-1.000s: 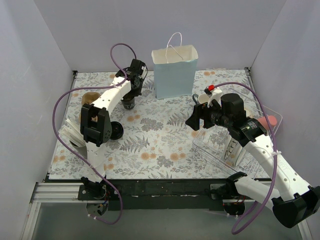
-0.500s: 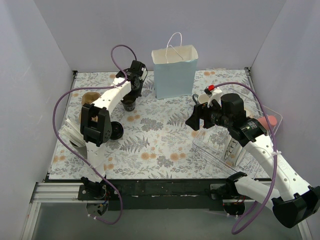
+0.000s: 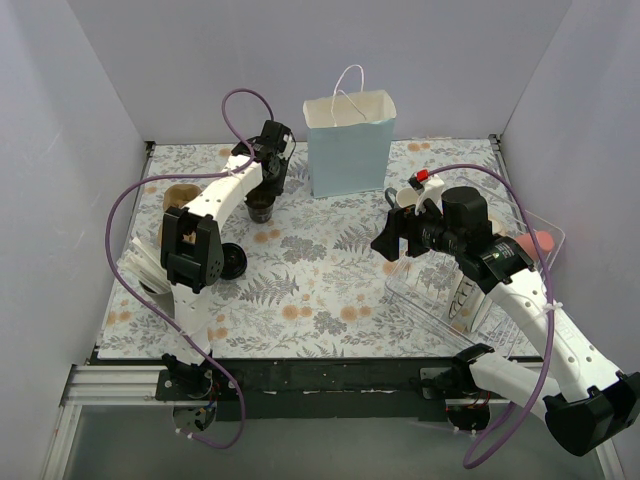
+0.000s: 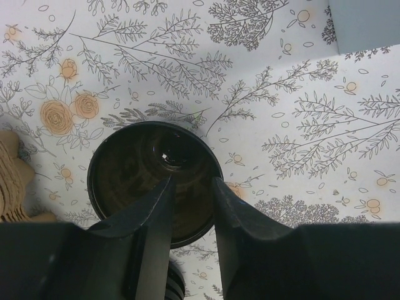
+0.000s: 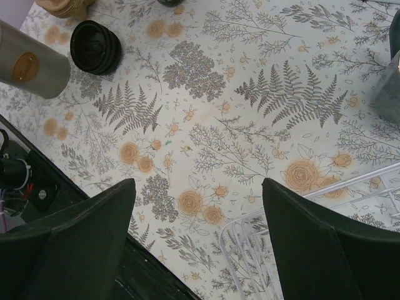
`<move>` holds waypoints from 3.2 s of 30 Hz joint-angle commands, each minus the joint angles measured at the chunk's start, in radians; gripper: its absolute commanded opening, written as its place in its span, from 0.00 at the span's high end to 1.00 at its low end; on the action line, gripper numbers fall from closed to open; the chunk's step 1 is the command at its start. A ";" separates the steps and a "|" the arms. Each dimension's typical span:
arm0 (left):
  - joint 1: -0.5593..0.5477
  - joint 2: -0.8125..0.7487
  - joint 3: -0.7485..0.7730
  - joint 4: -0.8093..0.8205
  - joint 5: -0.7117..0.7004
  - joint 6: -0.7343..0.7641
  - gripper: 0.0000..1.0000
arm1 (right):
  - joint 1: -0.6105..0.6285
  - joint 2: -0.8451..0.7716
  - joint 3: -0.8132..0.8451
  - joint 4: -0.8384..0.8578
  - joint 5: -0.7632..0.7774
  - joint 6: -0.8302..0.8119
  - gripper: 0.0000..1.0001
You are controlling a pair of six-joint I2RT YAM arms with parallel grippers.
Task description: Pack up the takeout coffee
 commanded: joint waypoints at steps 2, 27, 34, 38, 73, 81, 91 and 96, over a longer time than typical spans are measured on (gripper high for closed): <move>-0.003 -0.060 0.029 0.027 -0.015 -0.006 0.71 | -0.004 -0.002 0.043 0.013 -0.013 0.004 0.10; -0.004 -0.083 -0.003 0.027 -0.021 -0.022 0.73 | -0.006 -0.002 0.032 0.019 -0.016 0.007 0.10; -0.006 -0.095 0.008 0.027 -0.031 -0.030 0.72 | -0.004 -0.007 0.032 0.014 -0.013 0.007 0.10; -0.006 -0.101 0.017 0.022 -0.017 -0.035 0.72 | -0.004 -0.005 0.029 0.017 -0.014 0.008 0.10; -0.007 -0.103 0.026 0.010 -0.021 -0.047 1.00 | -0.004 -0.002 0.035 0.011 -0.013 0.007 0.11; -0.007 -0.201 -0.022 0.052 0.189 -0.090 1.00 | -0.006 0.033 -0.015 0.170 -0.052 0.129 0.12; -0.012 -0.414 -0.294 0.217 0.375 -0.004 1.00 | -0.006 0.341 0.095 0.466 -0.094 0.399 0.28; -0.015 -0.517 -0.469 0.341 0.445 0.034 1.00 | -0.004 0.498 0.146 0.559 -0.140 0.472 0.36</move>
